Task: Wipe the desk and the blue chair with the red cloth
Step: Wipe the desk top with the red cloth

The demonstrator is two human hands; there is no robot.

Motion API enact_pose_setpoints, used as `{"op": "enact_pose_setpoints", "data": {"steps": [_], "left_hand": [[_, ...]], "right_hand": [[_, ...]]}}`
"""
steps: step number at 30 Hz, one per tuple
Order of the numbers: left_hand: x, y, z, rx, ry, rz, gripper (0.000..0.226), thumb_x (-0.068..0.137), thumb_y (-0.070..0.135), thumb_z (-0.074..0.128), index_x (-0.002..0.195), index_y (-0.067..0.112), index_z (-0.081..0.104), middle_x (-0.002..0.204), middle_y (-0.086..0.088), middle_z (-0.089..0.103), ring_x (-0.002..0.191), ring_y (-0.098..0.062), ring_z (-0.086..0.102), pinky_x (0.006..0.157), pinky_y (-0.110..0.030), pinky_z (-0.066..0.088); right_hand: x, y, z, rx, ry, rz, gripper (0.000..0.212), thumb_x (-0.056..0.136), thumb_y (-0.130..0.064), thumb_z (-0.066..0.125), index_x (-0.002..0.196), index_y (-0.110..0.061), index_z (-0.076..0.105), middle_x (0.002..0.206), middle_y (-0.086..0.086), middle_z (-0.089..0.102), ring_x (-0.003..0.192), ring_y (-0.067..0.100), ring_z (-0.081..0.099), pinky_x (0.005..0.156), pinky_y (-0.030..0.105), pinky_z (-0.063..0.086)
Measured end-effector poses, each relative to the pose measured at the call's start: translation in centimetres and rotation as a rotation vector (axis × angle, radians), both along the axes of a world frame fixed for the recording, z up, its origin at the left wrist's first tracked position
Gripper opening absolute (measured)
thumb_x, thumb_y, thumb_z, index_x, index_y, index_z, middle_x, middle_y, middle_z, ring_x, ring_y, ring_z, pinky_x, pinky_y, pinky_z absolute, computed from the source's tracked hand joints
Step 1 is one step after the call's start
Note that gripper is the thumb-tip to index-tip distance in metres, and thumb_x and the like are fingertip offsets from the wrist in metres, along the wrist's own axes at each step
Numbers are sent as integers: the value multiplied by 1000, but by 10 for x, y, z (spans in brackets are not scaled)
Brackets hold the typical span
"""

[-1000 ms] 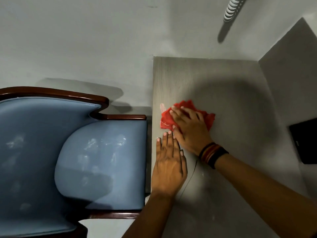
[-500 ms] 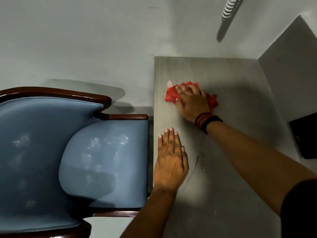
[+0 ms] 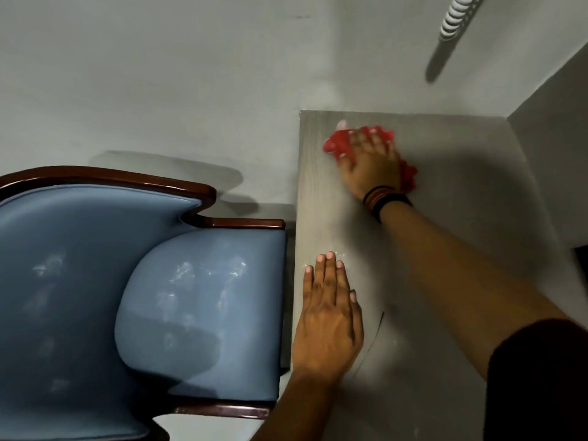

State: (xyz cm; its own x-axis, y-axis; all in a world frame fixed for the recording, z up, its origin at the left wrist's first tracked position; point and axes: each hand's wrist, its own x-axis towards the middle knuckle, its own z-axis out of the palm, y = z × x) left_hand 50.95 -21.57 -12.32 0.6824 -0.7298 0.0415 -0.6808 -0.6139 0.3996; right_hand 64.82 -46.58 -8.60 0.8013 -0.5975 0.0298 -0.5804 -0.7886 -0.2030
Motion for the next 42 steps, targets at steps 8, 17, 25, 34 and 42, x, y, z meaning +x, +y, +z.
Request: {"op": "enact_pose_setpoints", "data": {"steps": [8,17,25,34,42], "left_hand": [[0,1,1,-64,42,-9,64,112,38,9,166,5,20,175,-12,16,164,-24,6,131,-43,5],[-2,1,3,-49,-10,3,60,110,31,23,164,4,25,173,-15,23,163,-25,11,133,-44,7],[0,0,-1,-71,-10,19,62,109,31,22,164,3,26,173,-16,23,163,-26,12,134,-44,6],[7,-35,37,-340,-83,-63,59,107,24,35,160,-2,36,169,-21,29,161,-33,19,132,-50,12],[44,-231,48,165,252,319,79,110,44,29,163,-9,5,173,-29,2,161,-42,-3,130,-55,-8]], "right_hand": [[-83,1,3,-38,65,242,63,102,-48,26,159,-20,32,166,3,35,156,26,26,125,51,23],[-54,42,1,-13,26,350,63,102,-50,32,158,-23,38,165,-2,38,156,22,28,127,46,18],[-125,22,2,-12,94,317,67,104,-59,20,162,-26,25,170,-3,25,159,20,15,128,53,12],[-274,3,-9,94,-70,-227,83,98,-61,12,162,-10,24,171,11,21,160,24,13,129,52,2],[-277,-1,-21,72,-60,-173,72,102,-56,14,163,-19,23,171,0,20,160,14,10,130,45,2]]}}
